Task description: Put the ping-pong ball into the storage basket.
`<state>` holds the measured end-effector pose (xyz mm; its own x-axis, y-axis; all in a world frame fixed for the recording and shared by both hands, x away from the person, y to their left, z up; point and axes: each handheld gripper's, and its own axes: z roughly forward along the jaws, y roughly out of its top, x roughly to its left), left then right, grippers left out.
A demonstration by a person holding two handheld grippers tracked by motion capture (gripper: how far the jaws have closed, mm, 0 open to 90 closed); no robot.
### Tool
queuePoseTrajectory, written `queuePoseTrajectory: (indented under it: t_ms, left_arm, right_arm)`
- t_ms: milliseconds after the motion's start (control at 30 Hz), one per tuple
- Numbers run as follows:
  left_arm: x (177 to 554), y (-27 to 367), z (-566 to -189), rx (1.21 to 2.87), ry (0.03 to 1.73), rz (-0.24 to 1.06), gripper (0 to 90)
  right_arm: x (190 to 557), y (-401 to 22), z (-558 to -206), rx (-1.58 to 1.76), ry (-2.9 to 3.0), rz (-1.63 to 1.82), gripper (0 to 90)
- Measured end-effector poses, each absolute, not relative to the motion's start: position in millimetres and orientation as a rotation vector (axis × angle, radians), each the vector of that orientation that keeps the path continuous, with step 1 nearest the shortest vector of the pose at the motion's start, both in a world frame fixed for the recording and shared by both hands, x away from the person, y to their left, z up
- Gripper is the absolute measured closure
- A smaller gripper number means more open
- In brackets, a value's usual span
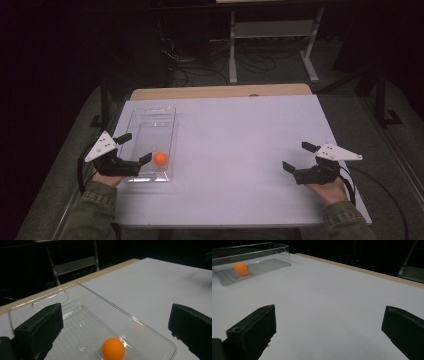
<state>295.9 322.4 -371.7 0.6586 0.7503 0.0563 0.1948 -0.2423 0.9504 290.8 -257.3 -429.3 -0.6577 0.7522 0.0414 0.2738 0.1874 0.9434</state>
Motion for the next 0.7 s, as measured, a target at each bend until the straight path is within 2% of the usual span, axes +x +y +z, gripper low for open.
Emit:
queuePoseTrajectory:
  t_ms: [200, 700]
  left_arm:
    - [292.4, 326.7, -376.3, 1.708, 0.780, 0.674, 0.0]
    - [289.6, 329.6, -385.7, 1.677, 0.807, 0.712, 0.0]
  right_arm:
    - [290.3, -257.5, -428.9, 0.957, 2.032, 1.478, 0.0]
    - [289.2, -258.3, -427.5, 0.946, 2.013, 1.488, 0.0]
